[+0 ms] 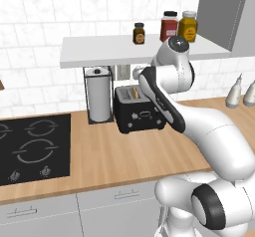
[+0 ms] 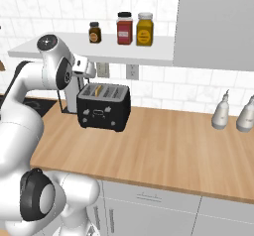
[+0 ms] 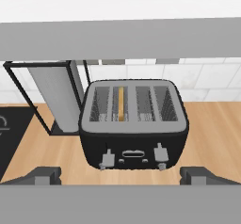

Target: Start the toaster. Once the lever pops up, take the bread to the plate on the dining counter.

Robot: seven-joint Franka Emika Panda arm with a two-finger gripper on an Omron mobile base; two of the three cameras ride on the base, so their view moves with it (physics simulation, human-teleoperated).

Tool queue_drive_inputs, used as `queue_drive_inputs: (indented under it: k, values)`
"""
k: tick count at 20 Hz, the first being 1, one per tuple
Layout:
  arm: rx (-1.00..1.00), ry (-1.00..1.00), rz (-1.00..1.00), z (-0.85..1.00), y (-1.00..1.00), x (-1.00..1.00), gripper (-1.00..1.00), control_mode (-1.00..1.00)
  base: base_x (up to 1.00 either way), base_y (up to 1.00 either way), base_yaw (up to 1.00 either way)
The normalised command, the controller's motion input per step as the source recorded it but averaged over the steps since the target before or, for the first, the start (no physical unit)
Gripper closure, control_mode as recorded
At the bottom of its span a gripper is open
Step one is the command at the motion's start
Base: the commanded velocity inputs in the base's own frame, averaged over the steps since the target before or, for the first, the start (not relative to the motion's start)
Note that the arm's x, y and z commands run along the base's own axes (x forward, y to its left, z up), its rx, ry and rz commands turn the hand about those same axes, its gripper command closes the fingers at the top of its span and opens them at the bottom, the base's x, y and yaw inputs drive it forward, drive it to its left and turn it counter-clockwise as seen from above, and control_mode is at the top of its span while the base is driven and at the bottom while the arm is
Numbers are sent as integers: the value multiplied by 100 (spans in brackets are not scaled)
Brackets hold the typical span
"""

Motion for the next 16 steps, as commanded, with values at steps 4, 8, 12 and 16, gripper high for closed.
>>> queue_drive_inputs:
  k: [4, 8, 12, 16]
  values:
    - [0, 0, 0, 0, 0, 0, -100, -100, 0, 0, 0]
    - [0, 0, 0, 0, 0, 0, -100, -100, 0, 0, 0]
    - [0, 0, 0, 0, 0, 0, -100, -100, 0, 0, 0]
    - [0, 0, 0, 0, 0, 0, -100, -100, 0, 0, 0]
